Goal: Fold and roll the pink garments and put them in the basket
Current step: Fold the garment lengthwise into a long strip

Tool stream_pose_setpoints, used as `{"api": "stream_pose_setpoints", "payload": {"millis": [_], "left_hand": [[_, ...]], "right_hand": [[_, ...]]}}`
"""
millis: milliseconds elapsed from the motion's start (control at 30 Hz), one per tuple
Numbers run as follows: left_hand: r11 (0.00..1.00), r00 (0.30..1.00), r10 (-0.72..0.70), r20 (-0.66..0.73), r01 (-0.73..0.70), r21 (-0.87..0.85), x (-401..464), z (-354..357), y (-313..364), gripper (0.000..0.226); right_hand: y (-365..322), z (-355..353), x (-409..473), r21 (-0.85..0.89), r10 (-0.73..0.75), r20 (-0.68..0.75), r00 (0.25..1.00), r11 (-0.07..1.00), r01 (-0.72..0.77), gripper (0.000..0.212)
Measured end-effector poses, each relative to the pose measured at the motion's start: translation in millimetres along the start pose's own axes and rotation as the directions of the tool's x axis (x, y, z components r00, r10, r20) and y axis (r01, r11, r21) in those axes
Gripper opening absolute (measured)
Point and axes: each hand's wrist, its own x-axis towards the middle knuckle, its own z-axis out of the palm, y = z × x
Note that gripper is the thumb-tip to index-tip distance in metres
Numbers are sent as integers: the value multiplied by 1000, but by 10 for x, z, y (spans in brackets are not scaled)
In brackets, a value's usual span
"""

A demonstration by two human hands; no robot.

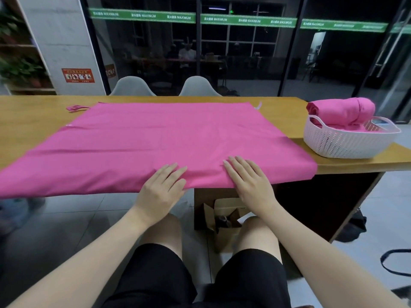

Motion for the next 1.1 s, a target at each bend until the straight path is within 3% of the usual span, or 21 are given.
{"api": "stream_pose_setpoints", "payload": {"millis": [233, 600, 733, 800, 933, 1100], "left_hand": [[998, 999, -10, -46, 13, 65, 10, 58, 1, 41], [991, 999, -36, 13, 38, -127, -49, -298, -202, 21], [976, 990, -139, 21, 140, -168, 183, -449, -315, 23], [961, 978, -203, 54, 210, -178, 358, -515, -450, 31], [942, 950, -274, 148, 296, -158, 751, -562, -870, 44], [873, 852, -393, 345, 464, -152, 1093, -179, -1516, 51]], "right_hand": [[269, -104, -189, 2, 15, 71, 997, 1000, -15, 60], [1201, -481, -848, -54, 226, 162, 961, 974, -220, 63], [1246, -619, -677, 1, 313, 93, 945, 949, -314, 44], [1299, -688, -505, 17, 376, 127, 918, 924, -381, 36], [1425, -800, -28, 38, 461, 214, 861, 877, -479, 39], [1647, -577, 683, 37, 557, 284, 780, 807, -590, 44]]}}
